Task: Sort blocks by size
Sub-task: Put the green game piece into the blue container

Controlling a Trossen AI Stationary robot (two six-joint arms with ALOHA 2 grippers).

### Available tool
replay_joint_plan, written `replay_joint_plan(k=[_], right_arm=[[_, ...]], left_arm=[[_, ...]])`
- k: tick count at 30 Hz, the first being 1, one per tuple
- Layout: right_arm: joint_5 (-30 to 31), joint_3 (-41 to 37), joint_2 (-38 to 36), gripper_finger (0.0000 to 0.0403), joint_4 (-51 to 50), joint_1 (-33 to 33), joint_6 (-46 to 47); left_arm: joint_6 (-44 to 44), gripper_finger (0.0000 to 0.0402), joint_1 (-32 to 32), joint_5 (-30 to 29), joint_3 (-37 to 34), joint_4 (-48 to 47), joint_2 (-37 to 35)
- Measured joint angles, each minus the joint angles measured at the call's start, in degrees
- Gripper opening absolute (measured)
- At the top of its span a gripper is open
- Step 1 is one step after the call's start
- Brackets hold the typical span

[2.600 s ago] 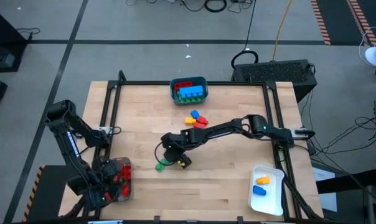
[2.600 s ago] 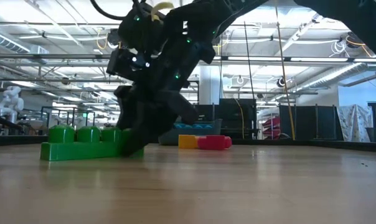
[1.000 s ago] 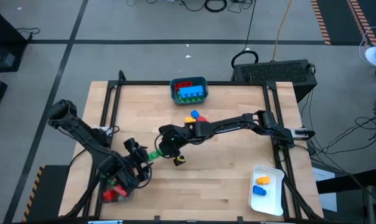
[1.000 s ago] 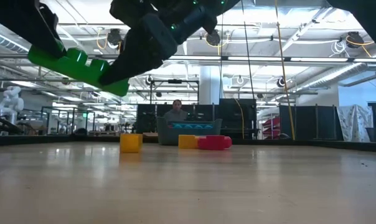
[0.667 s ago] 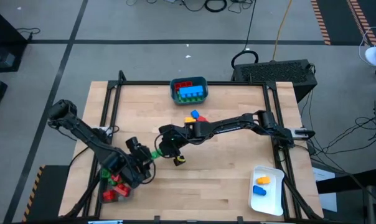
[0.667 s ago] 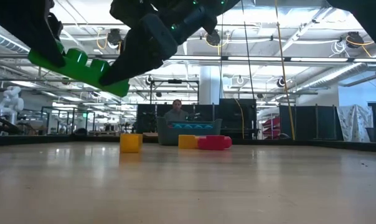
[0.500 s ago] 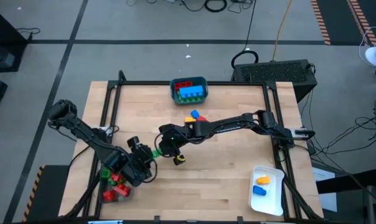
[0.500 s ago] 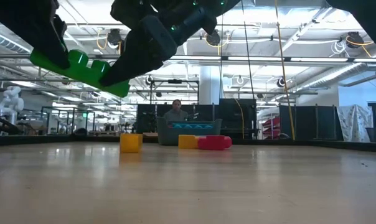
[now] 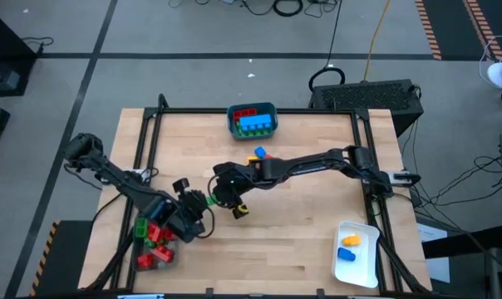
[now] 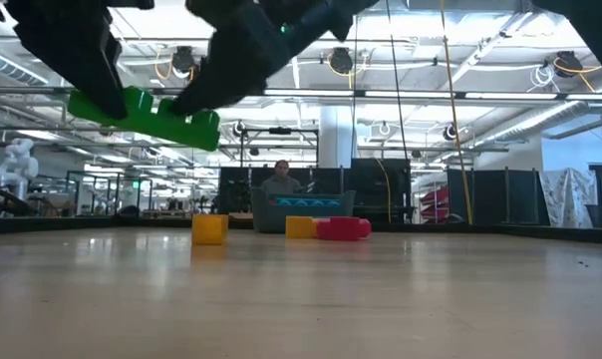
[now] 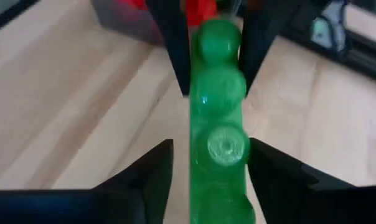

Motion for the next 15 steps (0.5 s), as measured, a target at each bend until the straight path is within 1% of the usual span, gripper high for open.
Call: replay_joint_plan(k=[1,4,6,8,11,15], right_arm=[[1.28,0.04,-0.74,0.0196,-1.26,0.02,0.02],[7.65,0.00,-3.08,0.0211,-8.59,0.01,0.89],[10.99,0.02,-5.24,0.0216,-16.27,-0.26,2.44],[11.73,-0.23,-7.08,0.0217,-23.46,-0.80,4.33],[11.52,-4.62,-10.06,0.0216,-28.18,-1.22,7.23],[11.00,-15.65,-14.97,0.0212,-24.68,-1.03,10.26]], left_arm=[[0.27,0.0143,0.32,-0.04,0.00,-0.14,0.00],[0.37,0.0143,1.83,-0.74,0.04,-0.57,-0.01],[0.89,0.0143,3.12,-1.91,0.03,-1.40,-0.16],[2.72,0.0143,5.07,-3.05,0.04,-1.27,-0.31],[7.04,0.0143,9.02,-3.27,0.04,-1.29,-0.60],[15.65,0.0143,16.01,-3.34,0.02,1.85,-0.61]])
